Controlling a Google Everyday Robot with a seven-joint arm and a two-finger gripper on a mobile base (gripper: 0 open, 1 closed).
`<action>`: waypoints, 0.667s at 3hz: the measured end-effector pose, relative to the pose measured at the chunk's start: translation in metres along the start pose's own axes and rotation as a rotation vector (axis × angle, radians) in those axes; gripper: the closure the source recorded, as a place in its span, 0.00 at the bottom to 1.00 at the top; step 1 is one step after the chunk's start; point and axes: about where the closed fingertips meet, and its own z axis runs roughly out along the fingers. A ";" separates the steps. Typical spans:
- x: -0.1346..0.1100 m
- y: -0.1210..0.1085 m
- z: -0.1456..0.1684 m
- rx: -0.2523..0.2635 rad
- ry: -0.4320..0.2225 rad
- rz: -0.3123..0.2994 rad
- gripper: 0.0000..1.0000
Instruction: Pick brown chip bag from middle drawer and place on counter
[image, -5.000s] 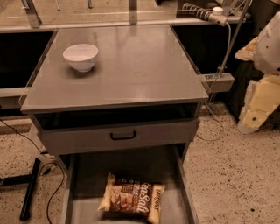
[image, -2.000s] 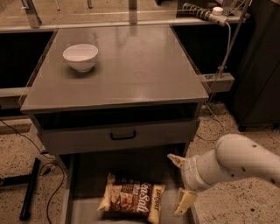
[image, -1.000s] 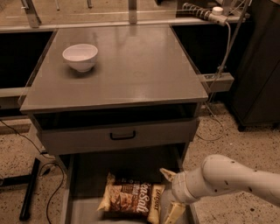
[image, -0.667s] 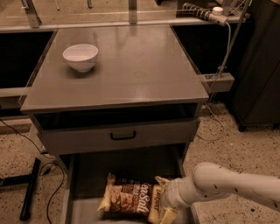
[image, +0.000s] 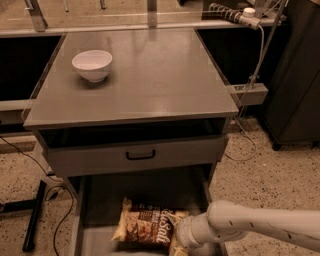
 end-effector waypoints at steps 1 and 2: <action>-0.009 -0.014 0.024 0.031 -0.030 -0.041 0.00; -0.013 -0.031 0.034 0.081 -0.024 -0.083 0.00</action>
Offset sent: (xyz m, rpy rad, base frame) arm 0.0597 0.0381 -0.0224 -0.0083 -0.2059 -0.0115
